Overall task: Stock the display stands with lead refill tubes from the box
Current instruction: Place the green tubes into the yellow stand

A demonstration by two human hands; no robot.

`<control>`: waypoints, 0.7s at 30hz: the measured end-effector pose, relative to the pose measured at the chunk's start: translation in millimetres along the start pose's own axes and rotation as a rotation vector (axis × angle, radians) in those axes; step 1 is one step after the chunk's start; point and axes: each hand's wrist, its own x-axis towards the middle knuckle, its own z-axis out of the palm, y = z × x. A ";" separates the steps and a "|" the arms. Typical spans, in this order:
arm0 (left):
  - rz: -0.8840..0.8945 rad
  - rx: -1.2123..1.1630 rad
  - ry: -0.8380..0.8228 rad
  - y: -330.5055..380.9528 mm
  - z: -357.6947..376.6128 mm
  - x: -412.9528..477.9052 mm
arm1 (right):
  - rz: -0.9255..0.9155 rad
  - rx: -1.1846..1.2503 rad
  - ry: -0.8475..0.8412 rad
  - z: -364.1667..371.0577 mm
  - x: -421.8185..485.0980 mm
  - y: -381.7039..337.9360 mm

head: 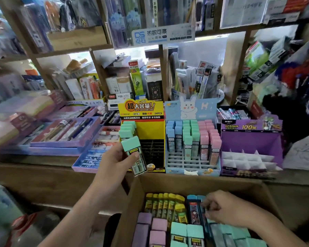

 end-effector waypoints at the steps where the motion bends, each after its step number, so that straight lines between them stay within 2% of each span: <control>1: 0.028 0.050 0.000 -0.4 -1.5 8.7 | -0.003 0.002 0.004 0.1 -0.4 0.3; 9: 0.062 0.328 0.016 5.0 -7.4 67.0 | -0.029 0.044 -0.016 -3.6 -4.9 1.9; 21: 0.156 0.673 -0.017 20.3 -9.9 93.5 | -0.026 0.083 -0.042 -7.3 -10.3 -1.0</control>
